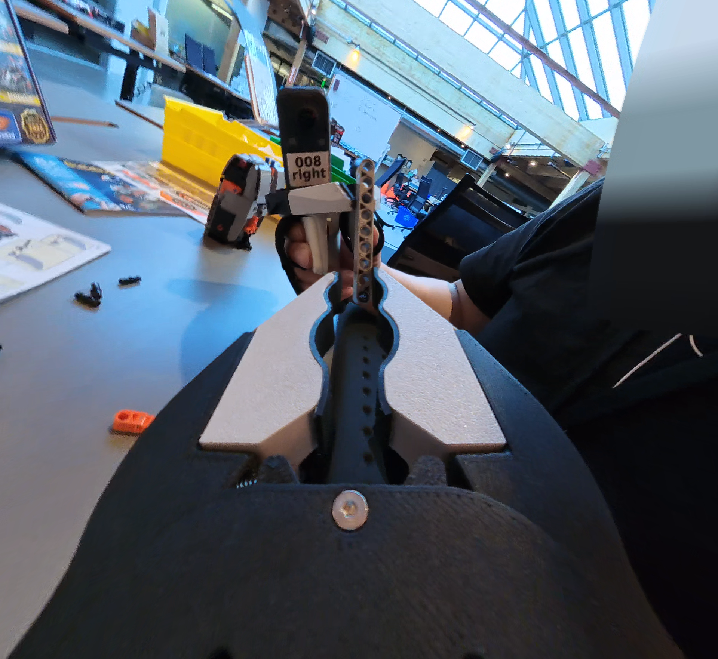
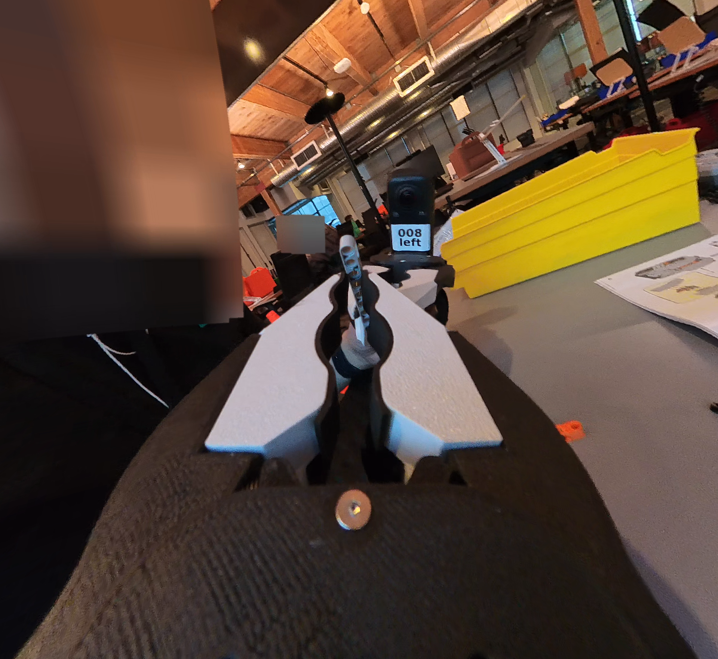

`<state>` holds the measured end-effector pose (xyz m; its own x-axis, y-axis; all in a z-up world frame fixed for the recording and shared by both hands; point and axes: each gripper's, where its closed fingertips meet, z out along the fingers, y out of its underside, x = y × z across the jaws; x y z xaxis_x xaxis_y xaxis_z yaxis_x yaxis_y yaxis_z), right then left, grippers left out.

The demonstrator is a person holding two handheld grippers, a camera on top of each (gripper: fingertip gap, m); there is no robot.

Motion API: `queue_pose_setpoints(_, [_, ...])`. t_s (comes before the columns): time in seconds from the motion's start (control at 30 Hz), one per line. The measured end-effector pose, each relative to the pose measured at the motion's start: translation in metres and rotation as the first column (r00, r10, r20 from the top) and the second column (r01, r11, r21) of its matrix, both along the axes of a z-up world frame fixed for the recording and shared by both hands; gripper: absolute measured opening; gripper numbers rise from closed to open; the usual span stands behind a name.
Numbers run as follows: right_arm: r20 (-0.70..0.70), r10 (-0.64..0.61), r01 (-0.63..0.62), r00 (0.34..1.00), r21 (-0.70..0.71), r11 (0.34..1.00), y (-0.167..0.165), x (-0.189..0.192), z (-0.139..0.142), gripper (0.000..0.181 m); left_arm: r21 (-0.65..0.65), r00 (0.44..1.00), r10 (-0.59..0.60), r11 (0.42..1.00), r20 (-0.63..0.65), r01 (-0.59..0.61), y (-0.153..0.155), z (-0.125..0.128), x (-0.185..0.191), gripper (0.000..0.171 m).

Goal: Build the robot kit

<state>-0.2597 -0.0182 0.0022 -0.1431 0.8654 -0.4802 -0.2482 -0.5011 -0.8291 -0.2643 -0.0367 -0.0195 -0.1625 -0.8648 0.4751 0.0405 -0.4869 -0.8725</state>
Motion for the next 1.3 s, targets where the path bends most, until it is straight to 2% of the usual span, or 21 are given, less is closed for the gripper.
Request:
queue_pose_setpoints(0.13, [0.059, -0.046, 0.047, 0.997, -0.019, 0.999, 0.009, -0.001, -0.010, 0.004, -0.050, 0.999, 0.021, 0.999, -0.043, -0.023, 0.009, -0.012, 0.001, 0.010])
queue_pose_setpoints(0.4, [0.151, -0.113, 0.118, 0.982, -0.020, 0.993, 0.017, -0.002, -0.021, 0.003, -0.142, 0.998, -0.039, 0.989, -0.055, 0.031, 0.011, -0.022, 0.005, 0.003])
queue_pose_setpoints(0.77, [0.162, -0.117, 0.136, 0.980, -0.112, 0.984, 0.024, -0.003, -0.028, 0.000, -0.214, 0.994, -0.094, 0.974, -0.053, 0.080, 0.012, -0.028, 0.005, 0.003])
queue_pose_setpoints(0.87, [0.157, -0.153, 0.178, 0.976, -0.158, 0.971, 0.033, 0.001, -0.030, 0.023, -0.260, 0.996, -0.084, 0.963, -0.018, 0.077, 0.018, -0.025, 0.002, 0.003])
queue_pose_setpoints(0.97, [0.154, -0.149, 0.180, 0.977, -0.221, 0.958, 0.038, 0.002, -0.034, 0.033, -0.276, 0.996, -0.087, 0.958, -0.024, 0.077, 0.019, -0.028, 0.002, 0.003])
queue_pose_setpoints(1.03, [0.147, -0.115, 0.149, 0.982, -0.248, 0.957, 0.034, -0.001, -0.034, 0.030, -0.276, 0.993, -0.100, 0.958, -0.055, 0.081, 0.017, -0.032, 0.006, 0.003])
queue_pose_setpoints(1.1, [0.181, -0.106, 0.149, 0.978, -0.241, 0.959, 0.033, -0.003, -0.039, 0.017, -0.275, 0.991, -0.105, 0.958, -0.080, 0.079, 0.016, -0.036, 0.009, 0.003])
queue_pose_setpoints(1.13, [0.176, -0.089, 0.129, 0.980, -0.231, 0.964, 0.029, -0.004, -0.038, 0.005, -0.277, 0.991, -0.099, 0.958, -0.091, 0.071, 0.017, -0.038, 0.010, 0.003])
queue_pose_setpoints(1.23, [0.208, -0.121, 0.167, 0.971, -0.218, 0.962, 0.033, -0.001, -0.040, 0.004, -0.298, 0.993, -0.096, 0.952, -0.075, 0.069, 0.020, -0.037, 0.010, 0.005])
queue_pose_setpoints(1.3, [0.199, -0.123, 0.171, 0.972, -0.245, 0.954, 0.035, 0.001, -0.039, 0.004, -0.326, 0.992, -0.115, 0.941, -0.044, 0.094, 0.019, -0.035, 0.009, 0.013])
